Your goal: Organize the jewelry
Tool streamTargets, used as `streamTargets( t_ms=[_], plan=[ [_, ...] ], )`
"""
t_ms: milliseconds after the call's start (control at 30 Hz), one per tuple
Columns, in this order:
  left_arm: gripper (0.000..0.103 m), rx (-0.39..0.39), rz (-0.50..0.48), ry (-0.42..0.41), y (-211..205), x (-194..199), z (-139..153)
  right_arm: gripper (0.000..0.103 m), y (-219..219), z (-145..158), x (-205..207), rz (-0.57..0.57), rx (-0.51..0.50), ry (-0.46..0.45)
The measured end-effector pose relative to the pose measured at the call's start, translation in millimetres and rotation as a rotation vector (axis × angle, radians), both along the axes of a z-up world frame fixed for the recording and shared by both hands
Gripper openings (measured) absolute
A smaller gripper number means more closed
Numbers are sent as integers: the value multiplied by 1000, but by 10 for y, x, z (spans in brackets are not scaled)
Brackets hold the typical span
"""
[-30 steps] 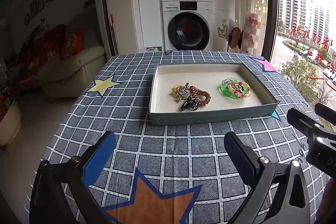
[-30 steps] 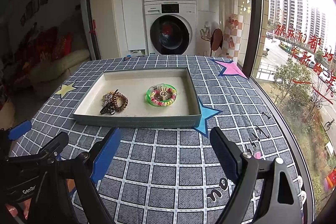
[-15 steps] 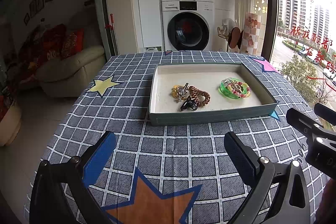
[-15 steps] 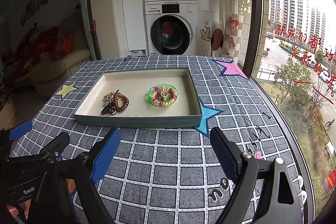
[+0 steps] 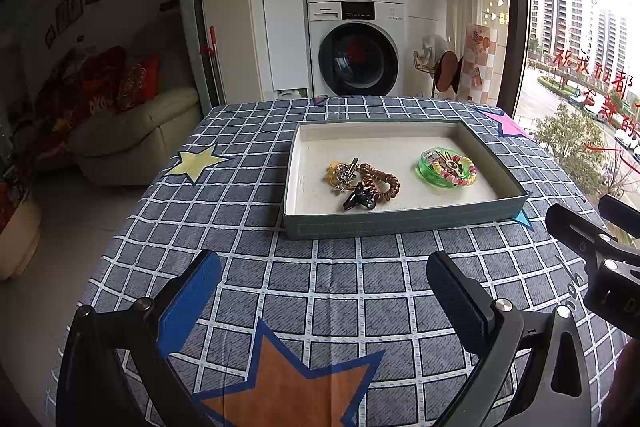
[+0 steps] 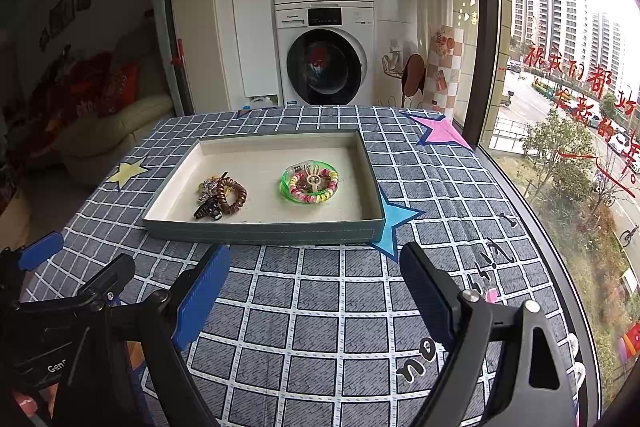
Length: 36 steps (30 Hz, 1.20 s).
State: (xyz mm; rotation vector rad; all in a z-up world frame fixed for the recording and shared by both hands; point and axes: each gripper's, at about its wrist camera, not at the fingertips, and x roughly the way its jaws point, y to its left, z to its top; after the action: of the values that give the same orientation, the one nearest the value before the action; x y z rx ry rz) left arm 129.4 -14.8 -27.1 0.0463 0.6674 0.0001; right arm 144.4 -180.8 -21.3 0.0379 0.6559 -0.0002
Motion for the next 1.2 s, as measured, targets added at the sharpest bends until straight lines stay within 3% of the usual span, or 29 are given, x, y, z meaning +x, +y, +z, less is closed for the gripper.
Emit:
streamTargets(
  t_ms=[1200],
  plan=[
    [103, 0, -2, 2, -6, -4, 2, 89, 21, 19, -14, 2, 2, -1]
  ],
)
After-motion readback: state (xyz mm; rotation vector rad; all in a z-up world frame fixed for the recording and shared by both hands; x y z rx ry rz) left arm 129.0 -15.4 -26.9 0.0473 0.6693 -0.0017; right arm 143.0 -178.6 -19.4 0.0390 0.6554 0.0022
